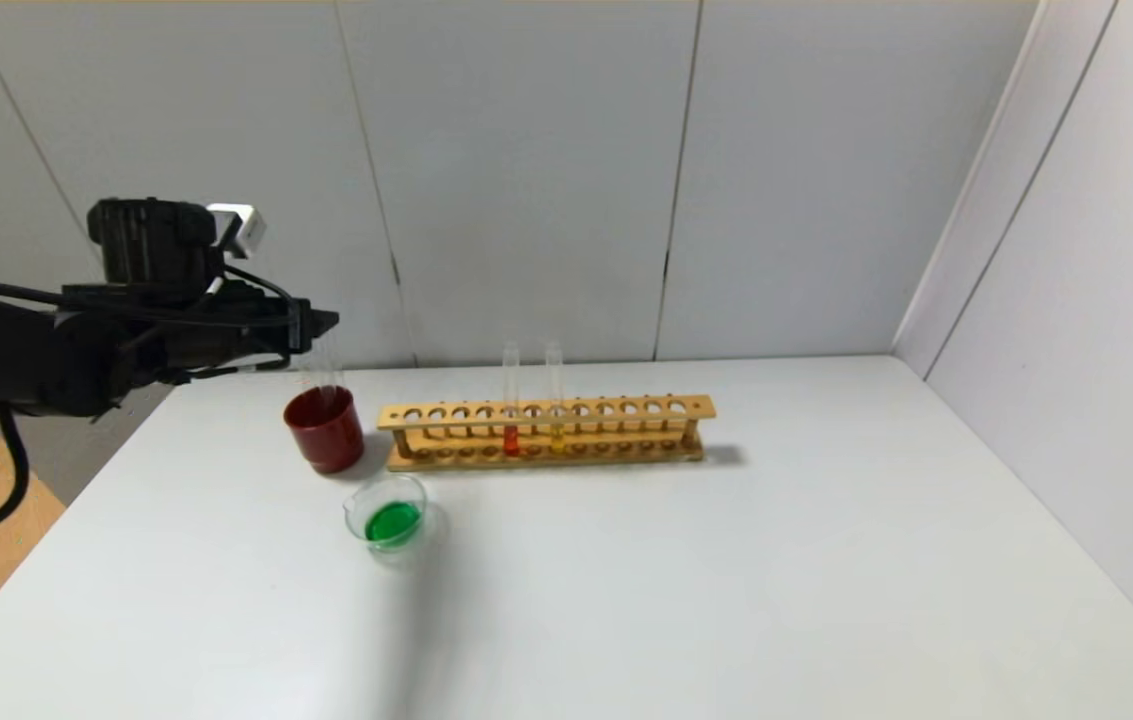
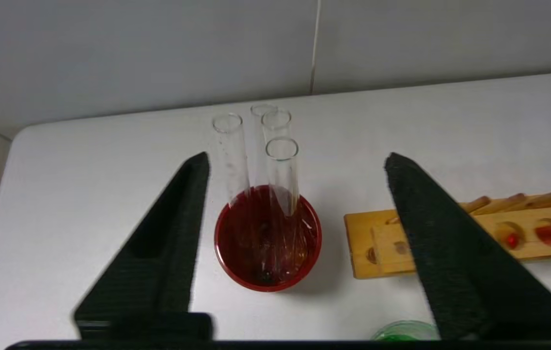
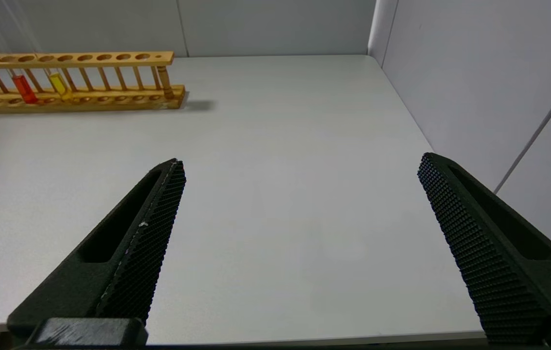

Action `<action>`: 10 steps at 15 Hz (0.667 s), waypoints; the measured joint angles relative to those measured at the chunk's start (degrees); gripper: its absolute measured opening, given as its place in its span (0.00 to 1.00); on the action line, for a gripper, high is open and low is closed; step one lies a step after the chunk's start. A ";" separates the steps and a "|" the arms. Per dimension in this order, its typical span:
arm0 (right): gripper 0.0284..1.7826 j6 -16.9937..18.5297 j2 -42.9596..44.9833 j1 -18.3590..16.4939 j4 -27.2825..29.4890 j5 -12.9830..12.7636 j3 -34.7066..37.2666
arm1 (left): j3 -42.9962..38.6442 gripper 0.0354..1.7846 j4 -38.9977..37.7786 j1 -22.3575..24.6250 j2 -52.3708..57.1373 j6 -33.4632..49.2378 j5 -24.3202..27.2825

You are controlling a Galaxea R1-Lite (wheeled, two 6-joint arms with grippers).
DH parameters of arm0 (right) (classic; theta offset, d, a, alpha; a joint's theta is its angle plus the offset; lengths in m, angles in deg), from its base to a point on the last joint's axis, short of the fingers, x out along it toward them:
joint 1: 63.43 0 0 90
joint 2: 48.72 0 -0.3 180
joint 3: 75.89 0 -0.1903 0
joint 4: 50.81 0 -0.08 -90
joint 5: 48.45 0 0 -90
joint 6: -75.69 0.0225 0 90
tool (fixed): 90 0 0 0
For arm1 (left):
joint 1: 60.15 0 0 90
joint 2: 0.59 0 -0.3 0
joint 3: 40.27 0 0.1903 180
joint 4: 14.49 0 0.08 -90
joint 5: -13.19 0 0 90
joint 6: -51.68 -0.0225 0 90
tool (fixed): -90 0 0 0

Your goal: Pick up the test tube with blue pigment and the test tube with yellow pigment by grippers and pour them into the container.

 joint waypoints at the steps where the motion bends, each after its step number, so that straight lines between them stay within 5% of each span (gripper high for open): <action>1: 0.98 0.00 0.00 0.00 -0.04 0.02 0.00 | -0.90 0.84 0.15 -0.16 2.95 -0.07 0.00; 4: 0.98 0.00 0.00 0.00 0.02 0.00 0.00 | -4.32 0.97 0.80 -0.57 15.42 -0.22 0.06; 10: 0.98 0.02 0.00 0.00 0.00 0.02 0.00 | -18.27 0.98 4.78 -0.66 49.68 0.11 -0.33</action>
